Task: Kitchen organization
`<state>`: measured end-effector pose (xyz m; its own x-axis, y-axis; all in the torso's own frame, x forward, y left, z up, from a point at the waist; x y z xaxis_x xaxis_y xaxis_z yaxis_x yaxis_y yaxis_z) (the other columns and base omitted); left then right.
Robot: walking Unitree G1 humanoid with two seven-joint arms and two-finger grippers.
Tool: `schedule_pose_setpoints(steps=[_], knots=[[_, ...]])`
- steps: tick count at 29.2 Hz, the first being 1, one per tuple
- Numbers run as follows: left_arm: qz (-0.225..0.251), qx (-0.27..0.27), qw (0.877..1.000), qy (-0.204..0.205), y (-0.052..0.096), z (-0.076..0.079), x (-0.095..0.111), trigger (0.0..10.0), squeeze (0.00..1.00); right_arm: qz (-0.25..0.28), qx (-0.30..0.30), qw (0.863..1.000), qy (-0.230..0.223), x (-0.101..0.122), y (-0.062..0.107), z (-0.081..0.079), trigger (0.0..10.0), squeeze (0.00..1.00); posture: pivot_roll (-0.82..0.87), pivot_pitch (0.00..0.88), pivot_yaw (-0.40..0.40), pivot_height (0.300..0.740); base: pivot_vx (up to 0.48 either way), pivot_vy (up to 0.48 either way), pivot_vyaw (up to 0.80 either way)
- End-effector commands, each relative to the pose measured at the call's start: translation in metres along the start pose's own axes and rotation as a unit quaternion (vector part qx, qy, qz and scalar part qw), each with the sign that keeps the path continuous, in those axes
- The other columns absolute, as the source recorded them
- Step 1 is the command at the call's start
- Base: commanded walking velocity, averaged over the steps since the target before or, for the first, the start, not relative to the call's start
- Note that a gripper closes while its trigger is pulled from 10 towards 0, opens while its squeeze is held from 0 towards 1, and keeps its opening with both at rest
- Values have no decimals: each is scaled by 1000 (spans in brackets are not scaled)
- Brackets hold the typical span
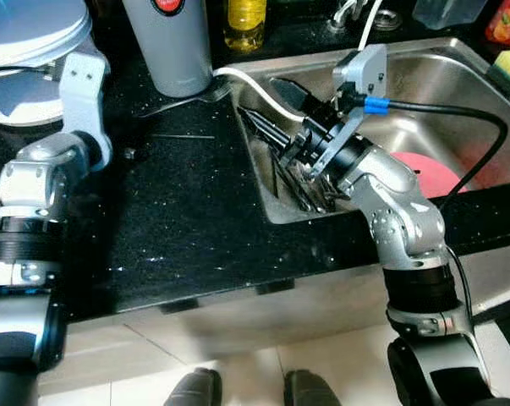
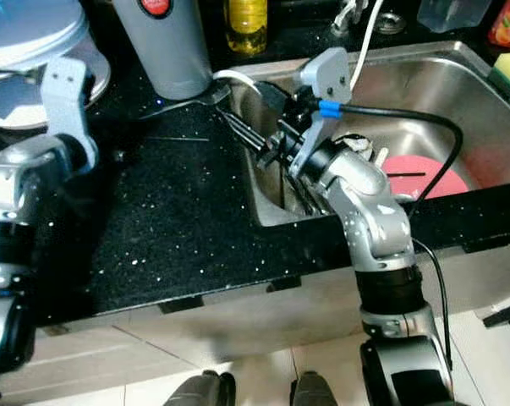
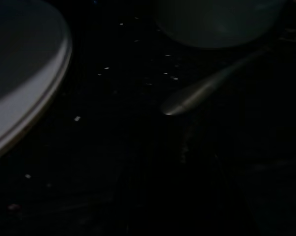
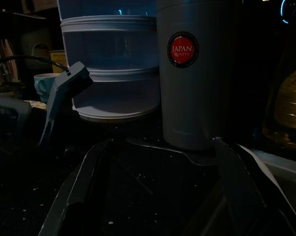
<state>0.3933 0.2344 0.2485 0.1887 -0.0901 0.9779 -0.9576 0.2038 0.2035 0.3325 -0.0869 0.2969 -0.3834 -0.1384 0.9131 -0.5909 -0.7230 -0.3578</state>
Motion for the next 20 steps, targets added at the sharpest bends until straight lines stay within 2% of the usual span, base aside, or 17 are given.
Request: schedule_pose_setpoints(steps=[1, 6, 10, 13, 14, 16, 18, 19, 20], knots=[[-4, 17, 1000, -5, 5, -15, 1, 10000, 0, 11, -1, 1000, 5, 5, 0, 1, 10000, 0, -20, 120, 63, 740, 0, 0, 0], [-25, -5, 1000, 6, 8, -18, -6, 10000, 0, 15, -2, 1000, 5, 5, 0, -1, 10000, 0, -19, 121, 71, 740, 0, 0, 0], [-53, -46, 998, 2, 25, -7, -18, 10000, 0, 15, -5, 1000, 5, 5, 2, 0, 10000, 0, -15, 128, 79, 740, 0, 0, 0], [-55, -54, 997, 2, 28, -5, -19, 10000, 0, 15, -5, 1000, 5, 5, 2, 0, 10000, 0, -15, 128, 79, 740, 0, 0, 0], [-60, -66, 996, 13, 39, 1, -20, 10000, 0, 14, -6, 1000, 5, 5, 3, 0, 10000, 0, -7, 132, 82, 740, 0, 0, 0], [-60, -66, 996, 13, 39, 1, -20, 10000, 0, 14, -6, 1000, 5, 5, 3, 0, 10000, 0, -7, 132, 82, 740, 0, 0, 0], [-60, -83, 994, 22, 55, 12, -20, 10000, 0, 14, -6, 1000, 3, 4, 4, 0, 10000, 0, 12, 134, 82, 740, 0, 0, 0], [-60, -83, 994, 22, 55, 12, -20, 10000, 0, 14, -6, 1000, 3, 4, 4, 0, 10000, 0, 12, 134, 82, 740, 0, 0, 0], [-59, -92, 994, 25, 63, 18, -19, 10000, 0, 14, -5, 1000, 2, 3, 4, -1, 10000, 0, 15, 134, 82, 740, 0, 0, 0]])
Point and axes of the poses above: a point about 5 cm out from each wrist's last joint towards the gripper, its own y axis pointing back from the gripper into the wrist, its own x axis along the axis of the wrist's last joint, z = x × y, the point moved 2 cm from there along -y, pointing out of the wrist towards the gripper, and after that the axes turned 1 degree about y, right-handed, at the moved point
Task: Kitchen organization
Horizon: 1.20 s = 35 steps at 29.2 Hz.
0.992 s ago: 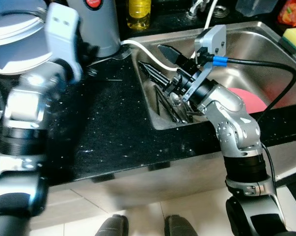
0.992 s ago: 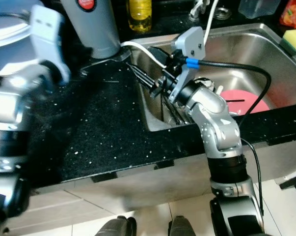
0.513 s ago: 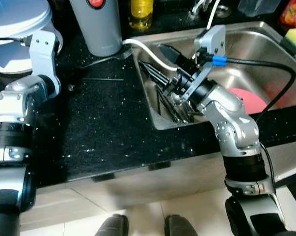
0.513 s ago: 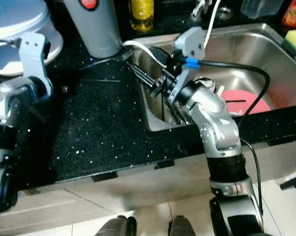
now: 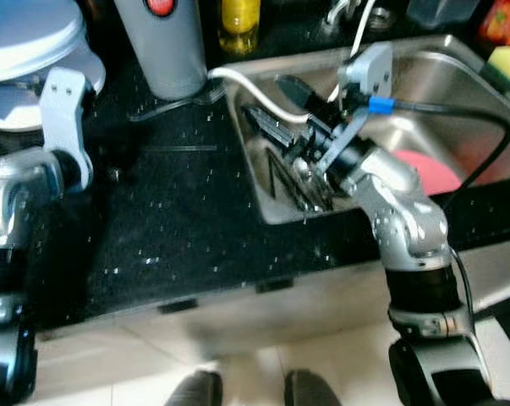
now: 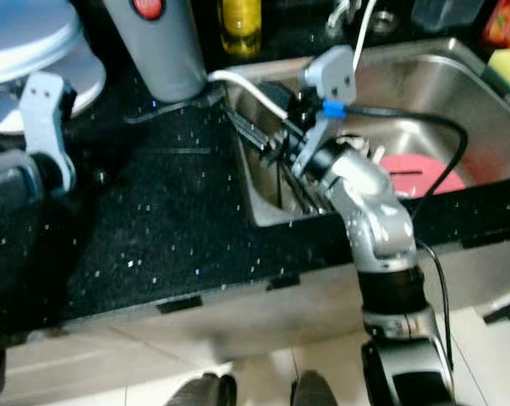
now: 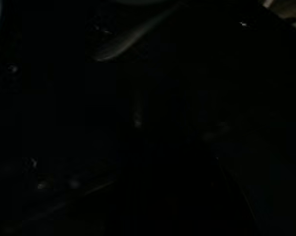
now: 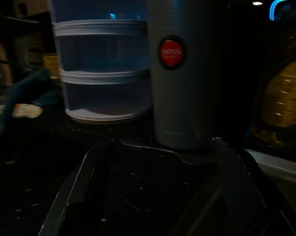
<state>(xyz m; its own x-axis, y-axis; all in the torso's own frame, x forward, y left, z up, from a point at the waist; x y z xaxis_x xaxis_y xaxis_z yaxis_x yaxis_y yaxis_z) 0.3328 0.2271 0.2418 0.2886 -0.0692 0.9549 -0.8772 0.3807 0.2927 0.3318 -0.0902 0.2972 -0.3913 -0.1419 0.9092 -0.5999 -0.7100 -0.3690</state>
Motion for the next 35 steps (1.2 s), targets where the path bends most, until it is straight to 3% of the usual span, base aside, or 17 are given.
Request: schedule_pose_setpoints(steps=[1, 4, 6, 11, 13, 18, 20, 21, 22, 23, 25, 28, 30, 31, 32, 33, 35], knots=[[-5, -12, 1000, 4, 15, 12, 0, 10000, 0, 10, 5, 1000, -3, 1, 1, -3, 10000, 0, 27, 132, 72, 740, 0, 0, 0], [1, -23, 1000, 4, 20, 21, 1, 10000, 0, 10, 6, 1000, -4, 1, 0, -4, 10000, 0, 27, 132, 72, 740, 0, 0, 0], [17, -60, 998, 8, 26, 44, 5, 10000, 0, 11, 13, 1000, -7, 0, -3, -6, 10000, 0, 38, 126, 61, 740, 0, 0, 0], [36, -88, 995, -5, 31, 60, 8, 10000, 0, 13, 19, 1000, -9, -1, -7, -7, 10000, 0, 44, 116, 56, 740, 0, 0, 0], [77, -60, 995, -29, 34, 46, 17, 10000, 0, 17, 21, 1000, -9, 0, -9, -8, 10000, 0, 35, 107, 63, 740, 0, 0, 0], [111, -16, 993, -43, 41, 27, 28, 10000, 0, 17, 18, 1000, -8, 1, -8, -7, 10000, 0, 30, 106, 67, 740, 0, 0, 0], [113, 41, 992, -46, 48, -3, 33, 10000, 0, 16, 15, 1000, -7, 0, -6, -7, 10000, 0, 33, 104, 69, 740, 0, 0, 0], [98, 72, 992, -44, 51, -19, 29, 10000, 1000, 15, 14, 1000, -7, -1, -5, -7, 10000, 0, 32, 103, 71, 740, 0, 0, 0], [98, 72, 992, -44, 51, -19, 29, 10000, 1000, 15, 14, 1000, -7, -1, -5, -7, 10000, 0, 32, 103, 71, 740, 0, 0, 0], [74, 97, 992, -39, 54, -35, 21, 10000, 1000, 14, 13, 1000, -8, -1, -4, -7, 10000, 0, 31, 102, 73, 740, 0, 0, 0], [68, 99, 992, -38, 56, -38, 18, 10000, 1000, 14, 12, 1000, -8, -2, -4, -7, 10000, 0, 31, 102, 73, 740, 0, 0, 0], [26, 120, 991, -52, 58, -57, -2, 10000, 1000, 16, 11, 1000, -8, -2, -5, -6, 10000, 0, 31, 102, 73, 740, 0, 0, 0], [26, 120, 991, -52, 58, -57, -2, 10000, 1000, 16, 11, 1000, -8, -2, -5, -6, 10000, 0, 31, 102, 73, 740, 0, 0, 0], [4, 138, 988, -64, 59, -66, -13, 10000, 1000, 16, 11, 1000, -8, -2, -5, -6, 10000, 0, 31, 102, 73, 740, 0, 0, 0], [-13, 153, 986, -69, 59, -74, -23, 10000, 267, 16, 10, 1000, -8, -1, -5, -6, 10000, 0, 30, 107, 71, 740, 0, 0, 0], [-32, 172, 982, -76, 60, -84, -35, 10000, 0, 17, 10, 1000, -7, -1, -5, -5, 10000, 0, 28, 108, 71, 740, 0, 0, 0], [-35, 181, 979, -88, 59, -89, -40, 10000, 0, 17, 9, 1000, -8, 0, -4, -5, 10000, 0, 29, 112, 69, 740, 0, 0, 0]])
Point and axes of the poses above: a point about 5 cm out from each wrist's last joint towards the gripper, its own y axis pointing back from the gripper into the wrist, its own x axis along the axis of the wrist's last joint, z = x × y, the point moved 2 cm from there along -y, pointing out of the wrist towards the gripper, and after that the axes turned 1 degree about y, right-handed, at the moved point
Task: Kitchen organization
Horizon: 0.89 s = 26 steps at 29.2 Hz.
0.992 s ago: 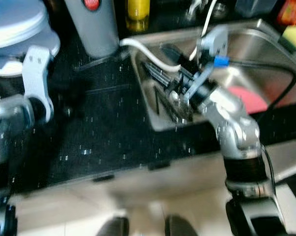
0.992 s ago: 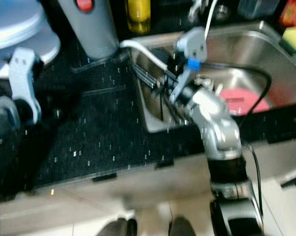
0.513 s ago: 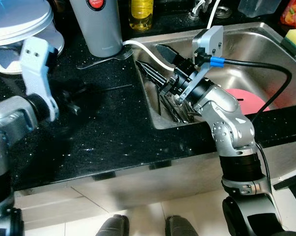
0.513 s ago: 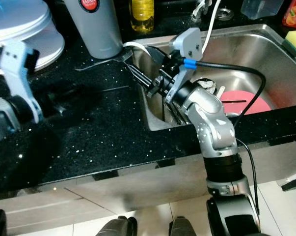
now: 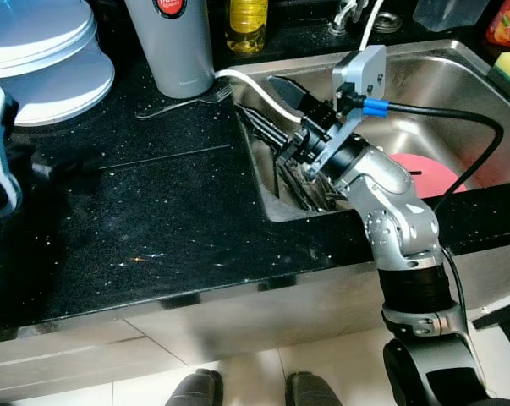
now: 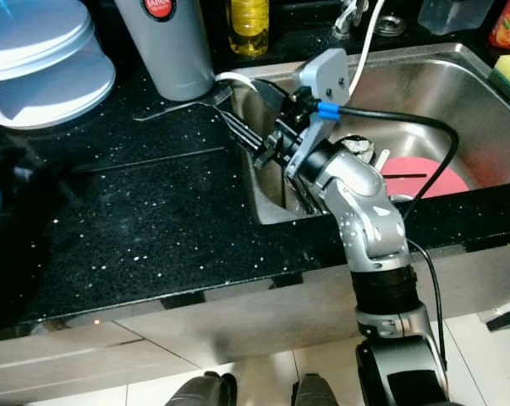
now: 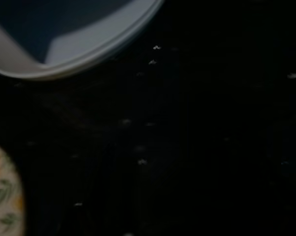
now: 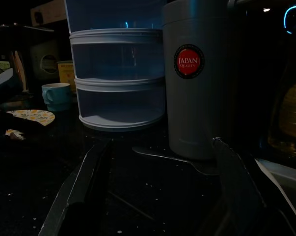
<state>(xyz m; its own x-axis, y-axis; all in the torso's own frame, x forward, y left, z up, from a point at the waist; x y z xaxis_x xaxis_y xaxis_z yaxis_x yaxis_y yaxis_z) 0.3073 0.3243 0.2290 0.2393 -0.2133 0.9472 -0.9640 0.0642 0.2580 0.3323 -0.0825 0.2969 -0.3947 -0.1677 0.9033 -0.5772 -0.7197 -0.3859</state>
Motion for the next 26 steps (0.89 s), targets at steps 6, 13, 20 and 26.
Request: schedule_pose_setpoints(steps=[6, 13, 20, 26], knots=[[-45, 33, 998, -37, -7, -12, -24, 10000, 0, 5, 0, 1000, -2, 1, 1, 0, 10000, 0, 30, 114, 66, 740, 0, 0, 0], [-37, -130, 990, -28, -1, 36, -20, 10000, 0, 6, -3, 1000, 0, 2, 2, 0, 10000, 0, 19, 122, 73, 740, 0, 0, 0], [13, -254, 967, -27, 19, 81, 2, 10000, 0, 5, -4, 1000, -2, 1, 3, 0, 10000, 0, 29, 122, 70, 740, 0, 0, 0], [99, -101, 990, -19, 2, 35, 38, 10000, 0, 7, 1, 1000, -4, 1, 0, -1, 10000, 0, 40, 118, 60, 740, 0, 0, 0]])
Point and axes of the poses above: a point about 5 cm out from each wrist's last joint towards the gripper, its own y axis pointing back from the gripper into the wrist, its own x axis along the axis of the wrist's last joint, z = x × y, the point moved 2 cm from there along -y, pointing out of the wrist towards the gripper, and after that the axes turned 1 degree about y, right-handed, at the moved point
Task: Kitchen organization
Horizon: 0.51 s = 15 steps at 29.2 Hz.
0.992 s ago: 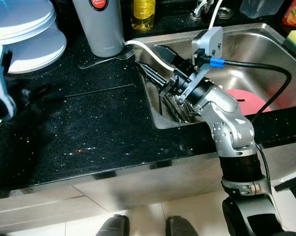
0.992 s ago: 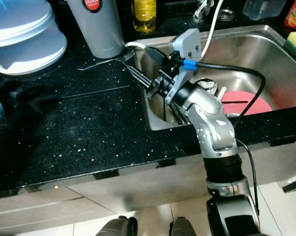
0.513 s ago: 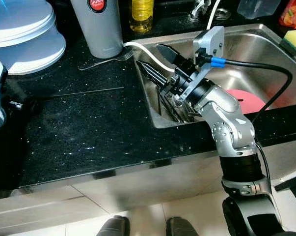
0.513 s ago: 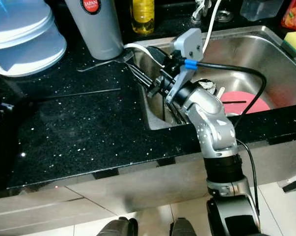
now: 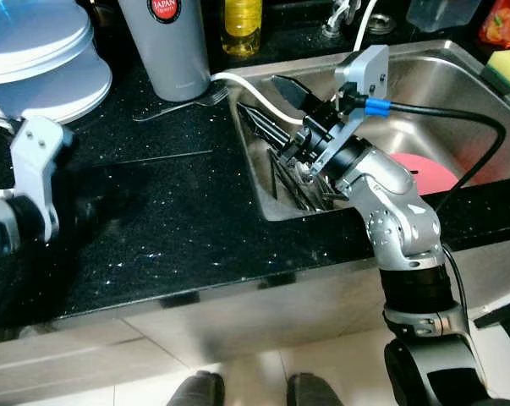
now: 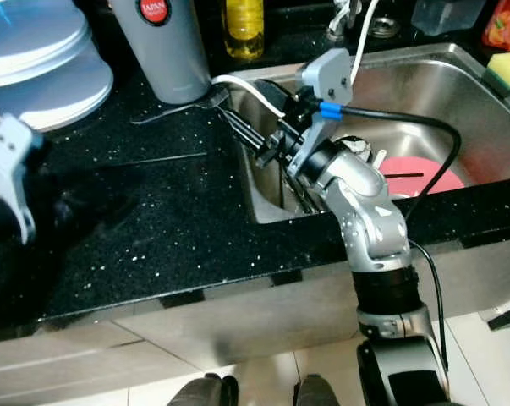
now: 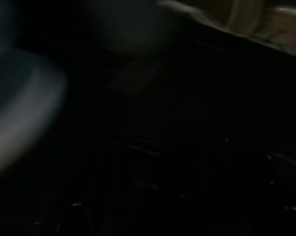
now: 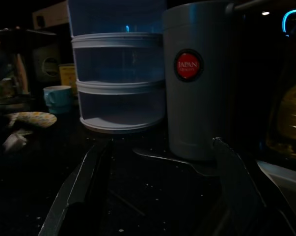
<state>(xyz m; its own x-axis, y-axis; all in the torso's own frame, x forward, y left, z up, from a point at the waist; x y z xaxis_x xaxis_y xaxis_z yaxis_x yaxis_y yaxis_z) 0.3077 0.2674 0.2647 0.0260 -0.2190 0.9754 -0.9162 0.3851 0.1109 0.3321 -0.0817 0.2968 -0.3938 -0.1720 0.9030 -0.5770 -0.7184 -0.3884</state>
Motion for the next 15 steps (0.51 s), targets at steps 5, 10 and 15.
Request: schedule_pose_setpoints(steps=[5, 10, 15], knots=[[-79, 234, 969, 2, -4, -67, -40, 10000, 0, 7, 3, 1000, -4, 1, -2, -1, 10000, 0, 42, 123, 59, 740, 0, 0, 0], [-125, 247, 961, 17, -16, -68, -67, 10000, 0, 8, 3, 1000, -3, 2, -2, -2, 10000, 0, 26, 130, 67, 740, 0, 0, 0], [-137, 238, 961, 41, -32, -65, -87, 10000, 0, 9, -3, 1000, 1, 5, 2, -2, 10000, 0, 1, 144, 87, 740, 0, 0, 0]])
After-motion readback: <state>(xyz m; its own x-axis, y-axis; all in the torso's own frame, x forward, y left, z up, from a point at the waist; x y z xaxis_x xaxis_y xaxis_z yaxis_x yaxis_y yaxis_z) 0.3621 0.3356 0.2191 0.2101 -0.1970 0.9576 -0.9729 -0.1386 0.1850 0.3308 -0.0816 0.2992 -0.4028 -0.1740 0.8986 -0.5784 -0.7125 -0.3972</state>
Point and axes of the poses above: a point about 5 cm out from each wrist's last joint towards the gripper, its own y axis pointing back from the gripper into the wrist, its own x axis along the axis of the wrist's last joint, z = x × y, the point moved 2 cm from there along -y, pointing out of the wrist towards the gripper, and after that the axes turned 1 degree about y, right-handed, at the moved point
